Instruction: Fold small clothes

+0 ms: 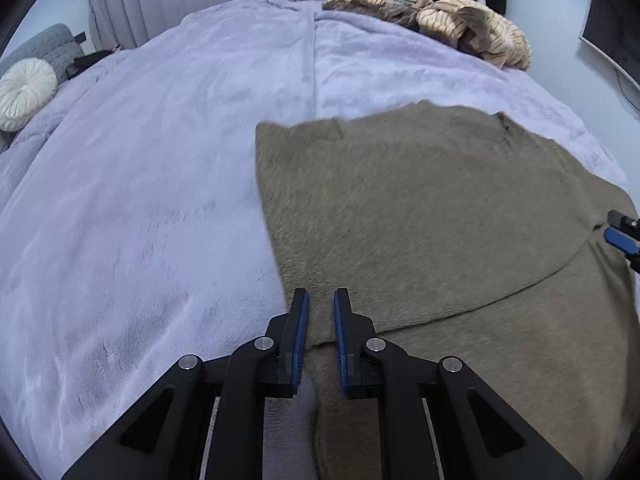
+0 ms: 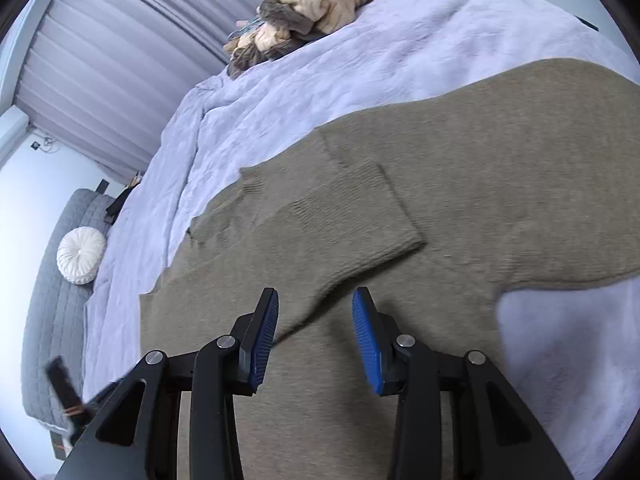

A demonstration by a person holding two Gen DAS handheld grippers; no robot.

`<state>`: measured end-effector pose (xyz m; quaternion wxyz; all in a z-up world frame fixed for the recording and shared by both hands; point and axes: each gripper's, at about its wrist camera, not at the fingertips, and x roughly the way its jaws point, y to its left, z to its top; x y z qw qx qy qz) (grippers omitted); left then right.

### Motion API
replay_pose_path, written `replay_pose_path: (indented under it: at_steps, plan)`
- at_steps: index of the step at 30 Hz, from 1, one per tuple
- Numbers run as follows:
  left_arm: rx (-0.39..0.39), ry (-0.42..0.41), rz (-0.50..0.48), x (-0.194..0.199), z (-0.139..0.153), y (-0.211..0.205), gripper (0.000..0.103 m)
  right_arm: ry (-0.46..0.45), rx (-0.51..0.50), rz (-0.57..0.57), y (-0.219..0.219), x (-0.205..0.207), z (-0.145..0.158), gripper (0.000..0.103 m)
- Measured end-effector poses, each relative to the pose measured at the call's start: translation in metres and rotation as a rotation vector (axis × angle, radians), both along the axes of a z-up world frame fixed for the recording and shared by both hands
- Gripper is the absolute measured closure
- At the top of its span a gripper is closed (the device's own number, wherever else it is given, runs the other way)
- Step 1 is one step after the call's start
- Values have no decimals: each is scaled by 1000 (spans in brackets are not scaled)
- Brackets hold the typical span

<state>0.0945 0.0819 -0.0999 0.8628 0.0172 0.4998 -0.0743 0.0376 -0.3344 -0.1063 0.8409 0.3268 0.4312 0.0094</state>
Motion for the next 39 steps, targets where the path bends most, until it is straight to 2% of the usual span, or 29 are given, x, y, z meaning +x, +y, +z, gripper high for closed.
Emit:
replay_pose_path:
  at_steps: [1, 3, 4, 8, 10, 11, 12, 16, 18, 19, 20, 21, 23, 25, 27, 30, 33, 37, 38, 39]
  plan:
    - [-36, 10, 16, -1, -7, 11, 81, -2, 8, 14, 3, 2, 0, 60]
    - [-140, 12, 33, -4, -10, 29, 81, 6, 13, 25, 7, 5, -2, 60]
    - [-155, 15, 38, -4, -10, 32, 81, 14, 19, 23, 7, 8, -4, 59]
    - [-67, -10, 24, -8, -10, 19, 81, 33, 52, -24, 2, 16, -14, 59]
    - [-48, -29, 25, -13, -11, 16, 81, 68, 4, -37, 1, 25, -21, 59]
    - [-48, -33, 27, -13, -10, 15, 81, 94, -29, -42, -1, 29, -26, 68]
    - [-53, -34, 30, -14, -9, 16, 81, 116, -43, -49, -4, 31, -32, 83]
    - [-102, -21, 71, -13, -1, 23, 80, 128, -27, -81, -16, 16, -30, 88]
    - [-110, -32, 116, -17, 6, 29, 64, 105, 14, -57, -20, 5, -26, 83]
    - [-104, -47, 140, -21, 11, 32, 43, 93, 47, -43, -21, -1, -25, 82]
    - [-98, -66, 161, -24, 15, 34, 22, 84, 71, -33, -22, -7, -25, 71]
    - [-97, -92, 177, -27, 20, 37, 16, 71, 99, -18, -21, -13, -25, 56]
    - [-120, -117, 166, -29, 28, 42, 15, 48, 125, 6, -14, -21, -23, 44]
    - [-132, -100, 150, -21, 32, 44, 15, 34, 159, 47, 1, -21, -20, 42]
    - [-134, -80, 133, -6, 33, 42, 15, 18, 246, 103, 26, -16, -21, 42]
    - [-164, -42, 113, 28, 29, 38, 15, 22, 364, 232, 85, 0, -29, 42]
    - [-197, 3, 96, 64, 22, 32, 15, 77, 501, 330, 157, 21, -53, 42]
    - [-204, 54, 102, 96, 5, 30, 15, 92, 515, 340, 212, 42, -70, 42]
    - [-214, 69, 108, 100, -1, 32, 17, 94, 518, 331, 219, 45, -74, 42]
    - [-226, 77, 114, 102, -6, 34, 25, 95, 512, 316, 225, 49, -75, 43]
